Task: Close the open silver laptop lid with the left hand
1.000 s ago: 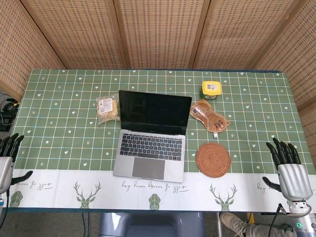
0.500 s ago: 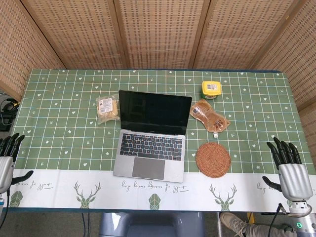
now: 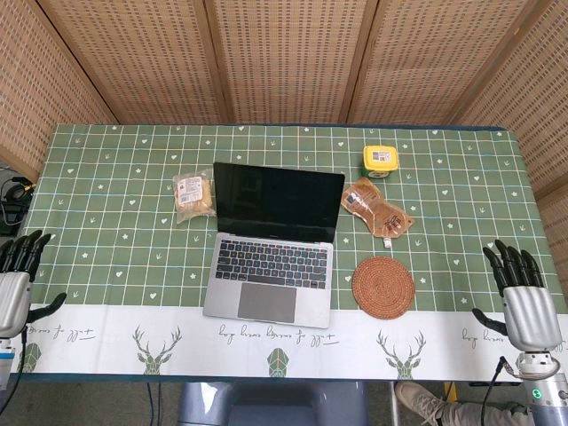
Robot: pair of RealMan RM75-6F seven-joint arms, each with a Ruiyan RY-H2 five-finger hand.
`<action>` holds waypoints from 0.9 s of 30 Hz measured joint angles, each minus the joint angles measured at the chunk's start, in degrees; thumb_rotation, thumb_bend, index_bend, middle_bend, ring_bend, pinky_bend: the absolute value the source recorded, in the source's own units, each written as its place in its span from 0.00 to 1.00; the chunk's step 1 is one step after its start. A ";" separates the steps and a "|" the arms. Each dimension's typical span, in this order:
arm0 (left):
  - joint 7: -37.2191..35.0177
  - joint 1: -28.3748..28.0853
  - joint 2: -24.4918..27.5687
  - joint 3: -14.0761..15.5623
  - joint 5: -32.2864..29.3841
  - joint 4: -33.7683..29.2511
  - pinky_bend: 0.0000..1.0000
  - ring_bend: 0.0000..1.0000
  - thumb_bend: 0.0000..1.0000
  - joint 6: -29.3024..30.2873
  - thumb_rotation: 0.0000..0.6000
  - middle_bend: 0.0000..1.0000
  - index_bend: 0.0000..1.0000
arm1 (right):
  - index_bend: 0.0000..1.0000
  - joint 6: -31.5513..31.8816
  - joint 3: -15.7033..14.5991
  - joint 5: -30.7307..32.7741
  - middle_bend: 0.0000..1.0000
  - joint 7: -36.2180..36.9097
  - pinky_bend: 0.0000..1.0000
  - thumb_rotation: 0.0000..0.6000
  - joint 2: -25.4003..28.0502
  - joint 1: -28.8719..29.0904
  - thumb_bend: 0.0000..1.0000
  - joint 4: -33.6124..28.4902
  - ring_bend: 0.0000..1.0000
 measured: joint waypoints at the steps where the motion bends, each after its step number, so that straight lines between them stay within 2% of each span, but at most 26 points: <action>1: 0.09 -0.67 0.07 -0.45 -0.43 -0.20 0.00 0.00 0.58 -0.81 1.00 0.00 0.06 | 0.00 -0.31 0.16 0.46 0.00 0.21 0.00 1.00 0.09 0.08 0.10 0.04 0.00; 5: 1.46 -4.83 0.34 -3.15 -2.74 -0.96 0.01 0.00 0.72 -5.09 1.00 0.00 0.08 | 0.00 -1.59 0.82 2.05 0.00 1.36 0.00 1.00 0.42 0.51 0.10 0.25 0.00; 8: 3.12 -8.77 0.44 -5.35 -4.92 -1.32 0.02 0.00 0.75 -9.30 1.00 0.00 0.09 | 0.00 -2.04 0.97 2.35 0.00 1.88 0.00 1.00 0.55 0.74 0.10 0.41 0.00; 17: 8.93 -24.17 -1.06 -11.21 -12.91 1.43 0.05 0.00 0.96 -25.17 1.00 0.00 0.11 | 0.00 -3.92 1.42 3.82 0.00 4.30 0.00 1.00 0.84 1.46 0.10 1.49 0.00; 20: 10.96 -29.59 -2.50 -12.47 -15.31 4.04 0.06 0.00 1.00 -30.10 1.00 0.00 0.11 | 0.00 -4.62 1.66 4.64 0.00 5.56 0.00 1.00 1.10 1.59 0.10 1.95 0.00; 27: 12.75 -41.73 -7.17 -14.35 -20.50 12.03 0.06 0.00 1.00 -41.62 1.00 0.00 0.11 | 0.00 -6.17 2.15 5.95 0.00 8.33 0.00 1.00 1.59 2.01 0.10 3.10 0.00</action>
